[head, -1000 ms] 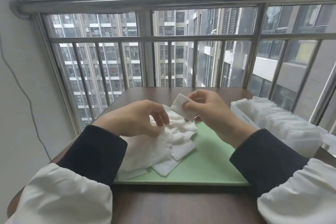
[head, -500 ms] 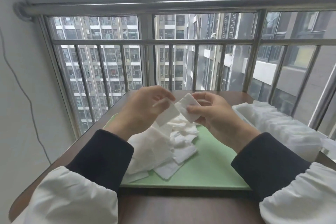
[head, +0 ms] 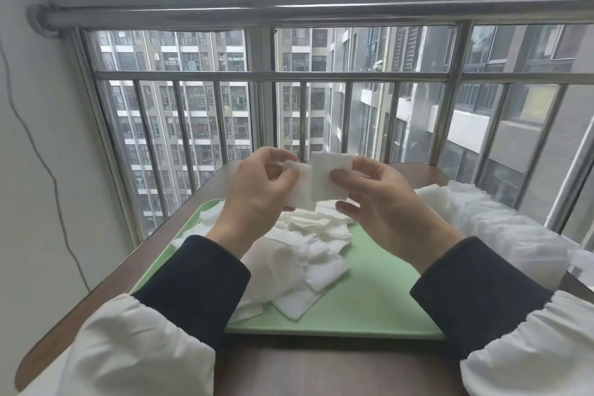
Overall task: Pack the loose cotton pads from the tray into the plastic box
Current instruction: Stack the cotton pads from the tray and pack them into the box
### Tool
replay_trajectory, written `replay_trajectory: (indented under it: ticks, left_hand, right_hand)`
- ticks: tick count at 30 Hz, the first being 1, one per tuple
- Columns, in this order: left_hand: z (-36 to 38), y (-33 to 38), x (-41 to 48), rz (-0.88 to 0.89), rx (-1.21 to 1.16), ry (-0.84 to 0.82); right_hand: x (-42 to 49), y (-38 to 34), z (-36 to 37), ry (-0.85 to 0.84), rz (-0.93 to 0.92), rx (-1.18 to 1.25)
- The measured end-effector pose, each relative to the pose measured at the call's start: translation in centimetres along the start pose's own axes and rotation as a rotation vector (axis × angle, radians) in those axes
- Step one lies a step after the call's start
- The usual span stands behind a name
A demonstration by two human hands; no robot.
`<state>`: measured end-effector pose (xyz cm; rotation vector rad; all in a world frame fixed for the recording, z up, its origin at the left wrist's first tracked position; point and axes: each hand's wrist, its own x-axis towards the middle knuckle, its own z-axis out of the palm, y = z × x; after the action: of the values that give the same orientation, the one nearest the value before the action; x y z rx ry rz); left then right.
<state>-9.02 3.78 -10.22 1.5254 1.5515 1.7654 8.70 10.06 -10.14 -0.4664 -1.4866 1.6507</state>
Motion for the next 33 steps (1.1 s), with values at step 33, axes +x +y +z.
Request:
replay_trajectory:
  ticks: [33]
  left_hand:
    - [1.2,1.1,-1.1,-0.004,-0.225,-0.157]
  right_hand:
    - [-0.2,0.6,1.0,0.245,0.010,-0.396]
